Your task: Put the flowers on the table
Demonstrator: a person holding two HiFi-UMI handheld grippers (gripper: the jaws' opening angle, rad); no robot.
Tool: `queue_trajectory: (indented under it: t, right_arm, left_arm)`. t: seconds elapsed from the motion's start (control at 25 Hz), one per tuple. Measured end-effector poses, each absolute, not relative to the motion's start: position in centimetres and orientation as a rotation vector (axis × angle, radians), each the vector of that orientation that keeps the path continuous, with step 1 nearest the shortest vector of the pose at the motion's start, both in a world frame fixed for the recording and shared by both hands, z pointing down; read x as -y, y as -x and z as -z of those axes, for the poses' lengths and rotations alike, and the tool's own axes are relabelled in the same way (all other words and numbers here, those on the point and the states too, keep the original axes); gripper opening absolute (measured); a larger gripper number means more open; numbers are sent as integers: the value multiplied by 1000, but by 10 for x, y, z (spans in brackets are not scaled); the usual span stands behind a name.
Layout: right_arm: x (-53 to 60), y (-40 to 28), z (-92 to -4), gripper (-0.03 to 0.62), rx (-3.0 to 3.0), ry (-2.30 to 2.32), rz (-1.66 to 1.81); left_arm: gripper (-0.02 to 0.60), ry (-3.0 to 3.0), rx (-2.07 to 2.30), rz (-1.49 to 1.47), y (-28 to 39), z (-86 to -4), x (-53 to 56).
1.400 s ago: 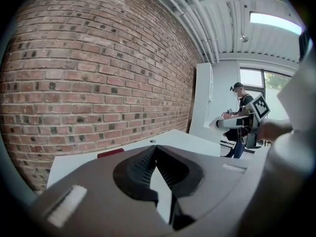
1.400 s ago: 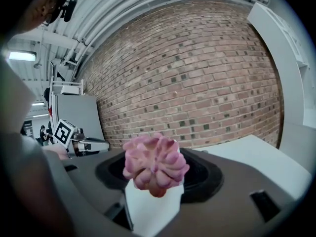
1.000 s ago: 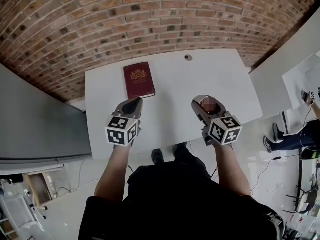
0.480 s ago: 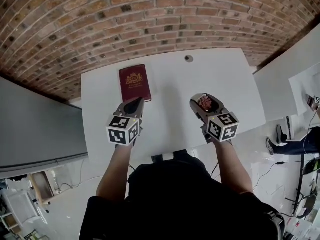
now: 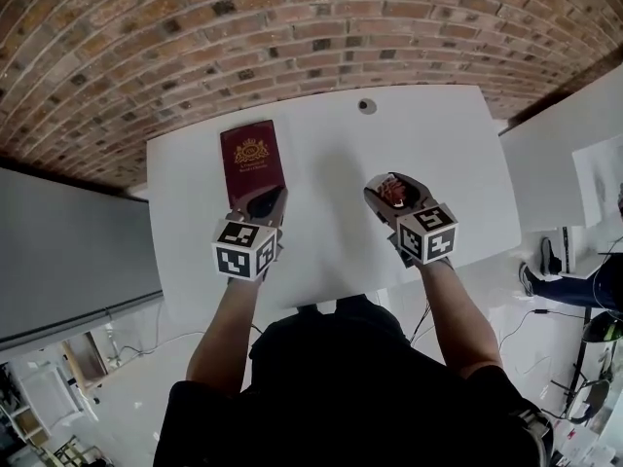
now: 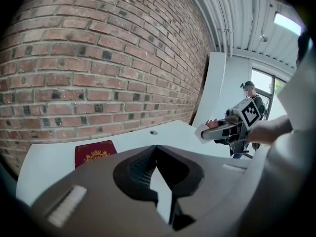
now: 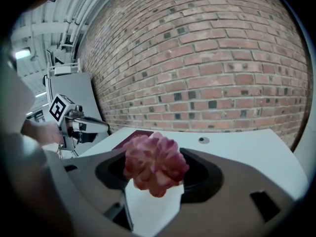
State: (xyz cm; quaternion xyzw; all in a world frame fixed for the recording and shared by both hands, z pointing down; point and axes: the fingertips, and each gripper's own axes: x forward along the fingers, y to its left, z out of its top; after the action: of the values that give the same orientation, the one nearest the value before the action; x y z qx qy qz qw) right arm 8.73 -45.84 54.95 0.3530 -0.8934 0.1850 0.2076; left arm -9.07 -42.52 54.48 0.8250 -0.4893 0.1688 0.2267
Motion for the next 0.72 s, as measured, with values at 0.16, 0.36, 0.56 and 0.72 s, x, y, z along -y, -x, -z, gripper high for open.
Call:
queue_trajectory:
  t: [0.16, 0.36, 0.56, 0.72]
  right_arm:
    - [469, -84, -568, 256, 2463, -936, -522]
    - [476, -77, -591, 256, 2429, -859, -527]
    - [484, -72, -614, 256, 2383, -791, -518]
    - [489, -71, -635, 256, 2332, -738, -508]
  left_arm:
    - [12, -2264, 1337, -479, 86, -555, 436]
    - [12, -2247, 1330, -479, 81, -564, 442]
    - [11, -2223, 1343, -478, 82, -569, 444]
    - [12, -2199, 1363, -472, 87, -571, 444]
